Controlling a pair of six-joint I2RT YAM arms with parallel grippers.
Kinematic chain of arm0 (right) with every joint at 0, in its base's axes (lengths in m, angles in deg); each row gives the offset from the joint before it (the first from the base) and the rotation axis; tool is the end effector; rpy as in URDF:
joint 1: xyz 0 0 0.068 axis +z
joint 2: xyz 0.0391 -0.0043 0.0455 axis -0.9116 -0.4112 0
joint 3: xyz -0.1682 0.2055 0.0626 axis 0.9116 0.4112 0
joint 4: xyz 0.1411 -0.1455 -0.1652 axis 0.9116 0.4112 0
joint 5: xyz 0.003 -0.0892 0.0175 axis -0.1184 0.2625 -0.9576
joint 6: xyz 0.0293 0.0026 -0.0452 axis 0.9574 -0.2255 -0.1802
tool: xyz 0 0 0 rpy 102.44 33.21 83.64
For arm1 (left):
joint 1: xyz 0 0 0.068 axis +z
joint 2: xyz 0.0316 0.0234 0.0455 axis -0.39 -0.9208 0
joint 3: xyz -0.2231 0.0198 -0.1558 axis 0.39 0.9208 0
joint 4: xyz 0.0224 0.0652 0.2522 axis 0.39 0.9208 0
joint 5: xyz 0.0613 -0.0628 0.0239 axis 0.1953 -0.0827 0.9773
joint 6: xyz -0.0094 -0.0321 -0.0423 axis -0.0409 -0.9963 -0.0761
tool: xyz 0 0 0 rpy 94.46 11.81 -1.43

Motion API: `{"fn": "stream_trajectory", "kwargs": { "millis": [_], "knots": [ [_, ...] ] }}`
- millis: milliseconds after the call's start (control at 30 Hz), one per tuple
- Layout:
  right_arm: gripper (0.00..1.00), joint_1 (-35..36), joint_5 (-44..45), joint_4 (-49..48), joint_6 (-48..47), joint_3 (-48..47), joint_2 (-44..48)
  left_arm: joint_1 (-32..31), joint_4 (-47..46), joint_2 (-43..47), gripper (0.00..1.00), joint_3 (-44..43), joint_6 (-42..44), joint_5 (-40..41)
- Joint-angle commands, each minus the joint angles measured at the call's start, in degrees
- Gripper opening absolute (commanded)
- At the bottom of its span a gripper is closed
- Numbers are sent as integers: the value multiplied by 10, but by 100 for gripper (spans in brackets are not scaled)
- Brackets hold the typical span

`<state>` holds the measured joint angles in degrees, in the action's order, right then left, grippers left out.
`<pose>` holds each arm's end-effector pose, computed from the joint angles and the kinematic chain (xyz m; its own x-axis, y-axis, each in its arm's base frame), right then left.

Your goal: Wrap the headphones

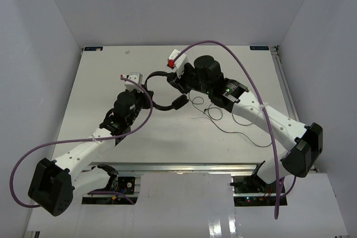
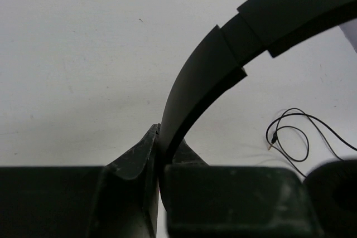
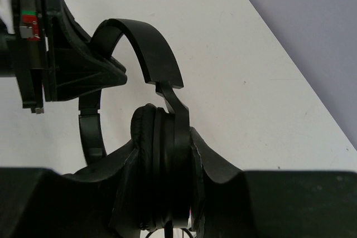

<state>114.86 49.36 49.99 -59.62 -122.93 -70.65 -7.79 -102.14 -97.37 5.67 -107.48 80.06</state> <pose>0.2265 0.2635 0.3987 0.0663 -0.3613 -0.9301 -0.7911 0.5490 -0.2697 0.2146 -0.1198 0.2679 -0.2906 -0.1776 -0.9402 0.2641 0.9296 -0.2572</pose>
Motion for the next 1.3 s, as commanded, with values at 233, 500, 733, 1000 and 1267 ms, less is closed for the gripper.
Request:
{"fn": "stream_trajectory", "kwargs": {
  "millis": [233, 500, 733, 1000, 1267],
  "knots": [
    [91, -21, -72, -15, -28, 7, 25, 16, 39, 10, 0, -60, -5, -20],
    [90, -169, -463, 94, -143, -30, 73, 53, 126, 27, 0, -67, -34, -14],
    [90, -213, -586, 188, -318, 60, 119, 80, 211, 27, 0, -106, -59, -47],
    [90, -192, -544, 14, -249, 186, 97, 82, 277, 31, 0, -177, -82, -91],
    [92, -179, -443, -170, -146, 216, 37, 82, 308, 43, 0, -214, -106, -130]
  ]
}}
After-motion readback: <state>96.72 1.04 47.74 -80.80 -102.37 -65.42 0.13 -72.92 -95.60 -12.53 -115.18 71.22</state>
